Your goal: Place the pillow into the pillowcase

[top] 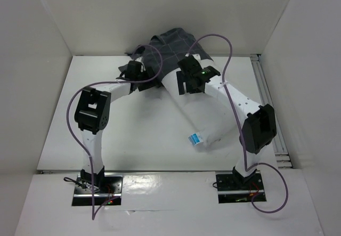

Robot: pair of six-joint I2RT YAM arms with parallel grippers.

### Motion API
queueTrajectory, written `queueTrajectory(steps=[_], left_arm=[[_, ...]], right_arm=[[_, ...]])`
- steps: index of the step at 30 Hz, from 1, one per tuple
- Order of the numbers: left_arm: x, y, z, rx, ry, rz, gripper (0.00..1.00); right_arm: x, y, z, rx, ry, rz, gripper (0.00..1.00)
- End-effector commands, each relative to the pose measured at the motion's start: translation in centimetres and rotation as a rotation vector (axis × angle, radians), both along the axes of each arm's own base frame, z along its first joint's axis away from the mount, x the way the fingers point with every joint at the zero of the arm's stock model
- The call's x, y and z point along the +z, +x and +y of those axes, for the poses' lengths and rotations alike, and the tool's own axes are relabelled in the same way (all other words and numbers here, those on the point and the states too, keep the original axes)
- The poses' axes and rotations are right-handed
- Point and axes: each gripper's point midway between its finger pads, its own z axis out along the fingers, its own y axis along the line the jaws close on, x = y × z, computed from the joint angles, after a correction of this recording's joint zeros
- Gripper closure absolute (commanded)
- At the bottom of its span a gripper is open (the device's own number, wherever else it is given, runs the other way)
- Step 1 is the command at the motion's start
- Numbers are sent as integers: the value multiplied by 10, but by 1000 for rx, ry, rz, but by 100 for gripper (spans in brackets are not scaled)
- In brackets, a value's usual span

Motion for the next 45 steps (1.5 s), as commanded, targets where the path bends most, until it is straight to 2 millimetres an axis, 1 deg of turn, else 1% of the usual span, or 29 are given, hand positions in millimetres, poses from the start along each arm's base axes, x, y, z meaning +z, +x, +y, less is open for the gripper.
queueTrajectory(steps=[1,3,4,5,7,8,10,12,13,15,16,18,19,20,21,22,23,24,26,27,29,31,32,34,36,39,40,43,45], left_arm=[[27,27,-12,-43,-23,-126,26],[31,32,-16,-39,-52,-148,40],[36,32,-16,-39,-54,-157,52],[36,32,-16,-39,-54,-157,77],[50,37,-17,-39,-62,-185,100],[47,34,-17,-39,-57,-168,100],[64,33,-14,-36,-55,-210,100],[66,29,-9,-17,-44,-217,100],[77,25,-8,-21,-42,-239,100],[78,19,-4,-12,-35,-236,100],[88,15,-3,-12,-39,-251,100],[81,4,-1,-28,-36,-261,100],[81,-2,-5,-46,-24,-265,99],[80,-2,-6,-47,-2,-274,66],[71,-2,1,-25,79,-271,48],[65,-10,-8,-37,135,-242,32],[55,-13,-9,-36,191,-224,9],[49,-15,-10,-33,245,-213,2],[33,-24,-12,-31,387,-198,0],[32,-22,-14,-29,412,-207,0],[16,-26,-13,-27,480,-187,0],[15,-19,-10,4,492,-207,0],[10,-20,-8,12,497,-209,2],[13,-12,-9,36,483,-251,6],[3,-4,-5,55,498,-242,10],[3,11,0,67,499,-268,11],[-5,13,-2,50,504,-267,11],[7,25,-9,43,458,-310,13],[8,30,-10,38,436,-326,13]], right_arm=[[5,-4,-12,-18,14,-2,0],[1,-4,-17,-27,9,5,0],[1,-2,-21,-31,4,6,0],[-3,-4,-22,-31,-3,16,0],[-7,-3,-27,-42,-6,22,0],[-8,-3,-27,-42,-6,22,0],[-10,-2,-31,-53,-7,23,0],[-10,-2,-31,-53,-7,23,0],[-10,0,-35,-62,-7,23,0],[-10,0,-36,-67,-13,19,0],[-10,0,-36,-67,-13,19,0],[-7,1,-38,-71,-2,15,0],[-4,-1,-36,-62,14,14,0],[-4,0,-39,-68,20,18,0],[-5,0,-37,-62,28,22,0],[-5,1,-41,-72,28,22,0],[-2,0,-40,-66,41,19,0],[-2,0,-37,-58,51,25,0],[1,0,-39,-59,68,23,0],[0,1,-42,-64,77,28,0],[5,2,-42,-63,97,16,0],[5,3,-45,-68,105,20,0],[5,3,-45,-68,105,20,0],[4,3,-43,-62,111,23,0],[4,4,-47,-64,105,23,0],[4,3,-50,-61,106,27,0],[4,4,-54,-70,106,26,0],[4,2,-57,-73,114,30,0],[4,4,-60,-82,114,29,0]])
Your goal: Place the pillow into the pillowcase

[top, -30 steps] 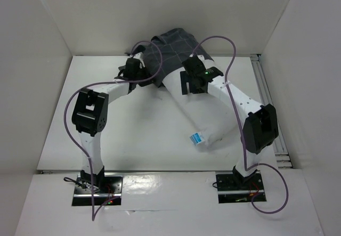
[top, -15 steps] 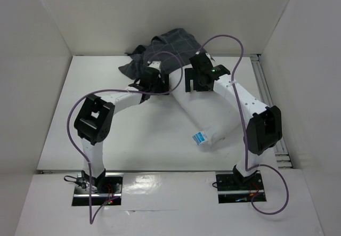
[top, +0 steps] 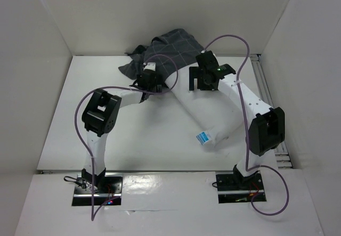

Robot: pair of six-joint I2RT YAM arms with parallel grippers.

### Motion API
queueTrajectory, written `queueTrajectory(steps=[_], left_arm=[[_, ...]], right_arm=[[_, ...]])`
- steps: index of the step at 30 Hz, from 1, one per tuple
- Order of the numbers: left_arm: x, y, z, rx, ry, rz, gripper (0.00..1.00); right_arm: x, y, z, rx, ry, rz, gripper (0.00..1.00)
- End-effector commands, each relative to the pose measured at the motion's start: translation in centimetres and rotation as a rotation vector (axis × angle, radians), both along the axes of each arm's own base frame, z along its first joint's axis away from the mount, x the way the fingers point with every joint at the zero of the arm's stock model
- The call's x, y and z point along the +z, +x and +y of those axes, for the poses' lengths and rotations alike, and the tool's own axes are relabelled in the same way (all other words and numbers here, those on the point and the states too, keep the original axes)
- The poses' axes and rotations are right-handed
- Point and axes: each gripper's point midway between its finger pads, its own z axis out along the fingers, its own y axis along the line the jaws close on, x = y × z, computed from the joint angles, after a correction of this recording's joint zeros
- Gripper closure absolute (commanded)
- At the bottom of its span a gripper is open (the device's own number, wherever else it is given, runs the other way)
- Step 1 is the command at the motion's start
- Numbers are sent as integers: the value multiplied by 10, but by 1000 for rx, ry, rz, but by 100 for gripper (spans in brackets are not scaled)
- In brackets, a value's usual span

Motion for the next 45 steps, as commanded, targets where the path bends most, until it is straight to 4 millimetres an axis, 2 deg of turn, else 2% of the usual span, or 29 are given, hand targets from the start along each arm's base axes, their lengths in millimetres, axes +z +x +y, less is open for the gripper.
queueTrajectory(steps=[1,3,6,8,10,13,14,16,22,24,27,28,29,30,32,33,34,36,37,38,39,40,41,44,45], left_arm=[[33,31,-13,-36,-65,-132,15],[35,34,-20,-75,-110,-134,20],[45,38,-28,-115,-159,-142,21],[58,33,-39,-174,-199,-150,16],[62,30,-42,-212,-226,-149,12],[59,15,-45,-270,-223,-113,8],[46,7,-44,-275,-220,-83,6],[53,0,-50,-323,-240,-88,6],[50,-11,-60,-408,-259,-57,7],[46,-5,-59,-391,-247,-47,6],[36,6,-45,-311,-218,-45,6],[43,12,-45,-304,-218,-71,6],[35,11,-45,-298,-222,-54,6],[38,23,-42,-270,-227,-75,6],[37,33,-37,-244,-230,-83,8],[47,43,-35,-238,-236,-109,10],[40,44,-38,-248,-238,-90,15],[49,52,-40,-261,-265,-108,23],[52,52,-42,-275,-263,-107,30],[54,52,-44,-283,-267,-105,57],[54,51,-43,-281,-264,-90,76],[50,47,-44,-290,-266,-66,92],[56,43,-45,-297,-270,-58,100],[65,28,-46,-320,-295,-48,100],[88,19,-49,-343,-327,-70,100]], right_arm=[[4,-6,-22,-33,-33,3,0],[8,-6,-23,-33,-29,-6,0],[10,-9,-24,-33,-29,-6,0],[6,-13,-25,-33,-37,12,0],[6,-11,-30,-47,-44,10,0],[5,-13,-31,-47,-47,18,0],[5,-13,-31,-47,-47,18,0],[9,-11,-30,-47,-43,9,0],[12,-11,-30,-47,-43,7,0],[12,-11,-30,-47,-43,7,0],[12,-11,-30,-47,-43,7,0],[8,-13,-31,-47,-46,15,0],[8,-13,-31,-47,-46,16,0],[8,-13,-31,-47,-46,16,0],[9,-15,-32,-47,-46,14,0],[8,-17,-33,-47,-49,23,0],[7,-22,-35,-47,-53,32,0],[7,-27,-40,-56,-59,45,0],[3,-35,-43,-63,-60,62,0],[2,-38,-46,-68,-69,63,0],[-2,-42,-47,-76,-66,71,0],[-6,-45,-50,-81,-73,69,0],[-11,-44,-53,-99,-68,71,0],[-34,-34,-45,-94,-21,75,0],[-39,-28,-39,-81,-1,77,8]])
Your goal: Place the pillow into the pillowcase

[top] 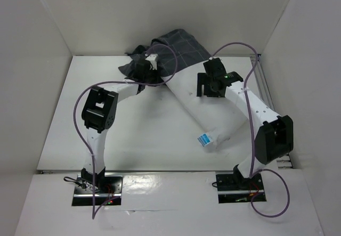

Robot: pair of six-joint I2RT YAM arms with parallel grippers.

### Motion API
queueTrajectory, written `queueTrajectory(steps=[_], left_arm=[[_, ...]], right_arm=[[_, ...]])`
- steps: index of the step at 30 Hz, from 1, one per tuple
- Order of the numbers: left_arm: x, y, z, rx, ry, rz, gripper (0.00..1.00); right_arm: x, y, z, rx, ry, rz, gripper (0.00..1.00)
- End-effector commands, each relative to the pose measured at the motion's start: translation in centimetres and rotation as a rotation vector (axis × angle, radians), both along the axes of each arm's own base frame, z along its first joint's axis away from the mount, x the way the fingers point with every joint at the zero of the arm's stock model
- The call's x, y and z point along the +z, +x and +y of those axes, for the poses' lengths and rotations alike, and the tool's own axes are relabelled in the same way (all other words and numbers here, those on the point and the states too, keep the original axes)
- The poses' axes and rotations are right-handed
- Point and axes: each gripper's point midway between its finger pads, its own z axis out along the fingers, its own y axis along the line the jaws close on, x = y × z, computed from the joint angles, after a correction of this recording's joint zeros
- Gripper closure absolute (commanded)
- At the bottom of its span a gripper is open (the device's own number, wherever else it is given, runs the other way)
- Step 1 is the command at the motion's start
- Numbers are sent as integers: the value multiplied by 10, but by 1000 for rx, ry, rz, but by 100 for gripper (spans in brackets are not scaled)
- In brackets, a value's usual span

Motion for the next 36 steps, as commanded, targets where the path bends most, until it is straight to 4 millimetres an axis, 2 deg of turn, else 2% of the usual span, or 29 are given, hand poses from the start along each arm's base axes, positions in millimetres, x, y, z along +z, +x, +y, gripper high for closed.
queueTrajectory(steps=[1,2,3,4,5,6,7,8,9,11,12,13,14,15,16,17,18,19,20,21,23,24,26,27,30,31,33,36], left_arm=[[53,-23,-5,-59,-84,-37,100],[66,-28,-8,-73,-105,-41,100],[74,-33,-9,-88,-112,-35,100],[111,-32,-12,-121,-156,-75,100],[129,-33,-15,-140,-168,-87,100],[137,-42,-22,-190,-185,-51,100],[160,-45,-26,-218,-203,-70,100],[207,-44,-31,-242,-239,-134,100],[227,-49,-34,-266,-261,-147,100],[268,-66,-41,-337,-324,-176,100],[287,-81,-47,-374,-348,-195,100],[292,-89,-48,-392,-361,-191,100],[278,-108,-58,-432,-384,-121,100],[273,-120,-62,-460,-389,-103,100],[276,-139,-64,-486,-402,-87,100],[239,-162,-75,-512,-413,26,100],[228,-177,-79,-534,-413,52,100],[216,-191,-83,-543,-417,92,100],[192,-221,-85,-564,-413,170,100],[183,-232,-84,-568,-407,194,100],[174,-252,-75,-565,-417,235,100],[178,-255,-74,-561,-422,240,100],[184,-257,-70,-563,-427,247,100],[202,-254,-72,-578,-426,202,100],[218,-251,-76,-580,-405,176,100],[211,-253,-81,-583,-395,199,100],[203,-257,-87,-582,-391,233,100],[187,-277,-98,-633,-401,324,100]], right_arm=[[-42,10,-6,-32,12,69,48],[-34,25,-1,-32,23,39,74],[-29,39,-6,-58,11,16,95],[-20,53,-13,-76,-2,-3,100],[15,80,-7,-77,7,-72,100],[40,95,-15,-86,-13,-130,100],[72,105,-15,-85,-9,-200,100],[128,120,-19,-94,19,-321,100],[156,122,-23,-98,28,-377,100],[190,118,-14,-60,42,-426,100],[207,114,-7,-47,58,-465,100],[206,109,3,-24,61,-459,100],[213,97,27,16,87,-484,100],[173,90,39,34,67,-405,100],[152,83,54,60,84,-367,100],[135,68,80,91,131,-335,100],[79,56,94,115,132,-232,100],[54,46,104,122,145,-185,100],[37,37,124,125,193,-166,100],[-3,18,126,132,180,-82,100],[-29,0,139,133,237,-15,100],[-38,-7,140,135,261,-8,100],[-41,-14,148,147,297,2,100],[-35,-15,148,142,311,-9,100],[-22,-15,150,144,312,-37,100],[-10,-14,151,148,327,-60,100],[-4,-15,151,142,345,-75,100],[-13,-29,160,173,360,-54,100]])
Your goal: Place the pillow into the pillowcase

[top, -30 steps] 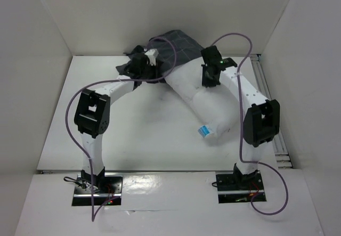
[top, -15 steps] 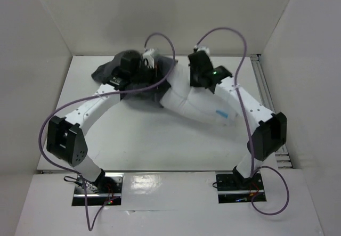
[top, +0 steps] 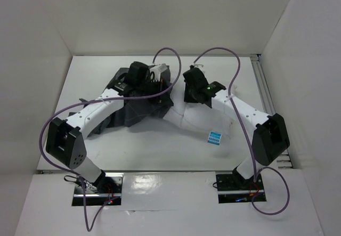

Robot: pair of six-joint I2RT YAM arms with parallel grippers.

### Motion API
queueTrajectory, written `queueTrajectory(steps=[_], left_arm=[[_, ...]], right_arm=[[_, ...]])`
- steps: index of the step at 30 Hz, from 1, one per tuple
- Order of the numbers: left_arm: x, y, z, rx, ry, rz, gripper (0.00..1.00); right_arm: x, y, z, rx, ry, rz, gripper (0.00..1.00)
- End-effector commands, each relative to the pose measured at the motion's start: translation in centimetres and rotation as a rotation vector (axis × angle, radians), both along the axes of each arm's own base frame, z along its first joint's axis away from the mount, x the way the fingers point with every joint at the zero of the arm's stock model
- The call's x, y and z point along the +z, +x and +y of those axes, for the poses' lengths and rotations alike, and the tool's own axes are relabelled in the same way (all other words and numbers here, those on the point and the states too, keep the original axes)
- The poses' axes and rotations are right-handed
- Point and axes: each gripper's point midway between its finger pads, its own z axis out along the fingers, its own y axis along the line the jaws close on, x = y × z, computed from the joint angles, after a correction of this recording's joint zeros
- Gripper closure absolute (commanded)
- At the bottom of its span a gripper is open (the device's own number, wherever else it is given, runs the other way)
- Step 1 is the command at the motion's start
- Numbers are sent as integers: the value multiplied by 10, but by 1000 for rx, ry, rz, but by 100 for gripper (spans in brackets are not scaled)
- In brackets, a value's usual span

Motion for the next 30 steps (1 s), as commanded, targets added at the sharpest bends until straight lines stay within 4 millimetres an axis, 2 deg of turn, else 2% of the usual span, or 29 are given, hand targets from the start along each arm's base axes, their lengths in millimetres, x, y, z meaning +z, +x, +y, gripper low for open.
queueTrajectory(steps=[1,2,3,4,6,7,8,10,11,12,13,14,15,17,18,19,20,22,23,24,25,27,28,29,30], left_arm=[[31,-38,-37,-167,-125,1,100],[27,-37,-37,-163,-122,17,100],[25,-41,-39,-175,-115,20,100],[35,-38,-39,-173,-116,-4,96],[39,-40,-34,-168,-75,0,73],[60,-33,-33,-167,-68,-73,51],[69,-33,-30,-164,-54,-94,41],[77,-32,-19,-149,2,-94,32],[98,-20,-12,-101,22,-169,25],[105,-12,-4,-67,38,-188,25],[108,-5,5,-21,64,-196,25],[120,8,15,25,59,-226,33],[120,18,22,57,69,-231,41],[123,44,40,171,90,-233,64],[122,51,43,185,93,-231,72],[110,66,45,208,117,-212,82],[115,79,50,269,146,-227,88],[104,88,55,283,189,-204,88],[94,92,54,272,211,-187,84],[95,95,55,272,225,-198,78],[89,93,58,270,252,-179,67],[88,97,64,282,266,-189,56],[83,98,66,292,281,-184,52],[69,107,74,334,339,-170,47],[68,109,75,356,373,-180,43]], right_arm=[[-7,-25,62,122,181,42,100],[-15,-31,63,129,169,59,100],[-15,-36,68,138,180,68,100],[-19,-46,69,157,169,84,100],[-16,-51,64,147,152,70,100],[-17,-56,61,146,136,73,100],[-8,-61,53,136,128,65,88],[3,-62,38,97,96,36,62],[20,-66,28,89,82,9,32],[31,-63,18,62,54,-25,22],[42,-63,11,49,38,-48,17],[64,-65,2,30,36,-76,13],[74,-63,-8,8,18,-95,11],[95,-61,-33,-65,-15,-139,7],[109,-59,-41,-92,-10,-168,7],[116,-56,-52,-132,-27,-189,5],[121,-52,-66,-168,-41,-201,4],[124,-50,-82,-213,-51,-205,3],[127,-50,-88,-226,-38,-210,3],[127,-45,-99,-248,-46,-205,1],[120,-45,-102,-251,-45,-184,1],[106,-44,-120,-286,-61,-149,0],[103,-42,-122,-290,-48,-139,0],[97,-40,-135,-317,-55,-121,0],[96,-35,-139,-329,-34,-123,0]])
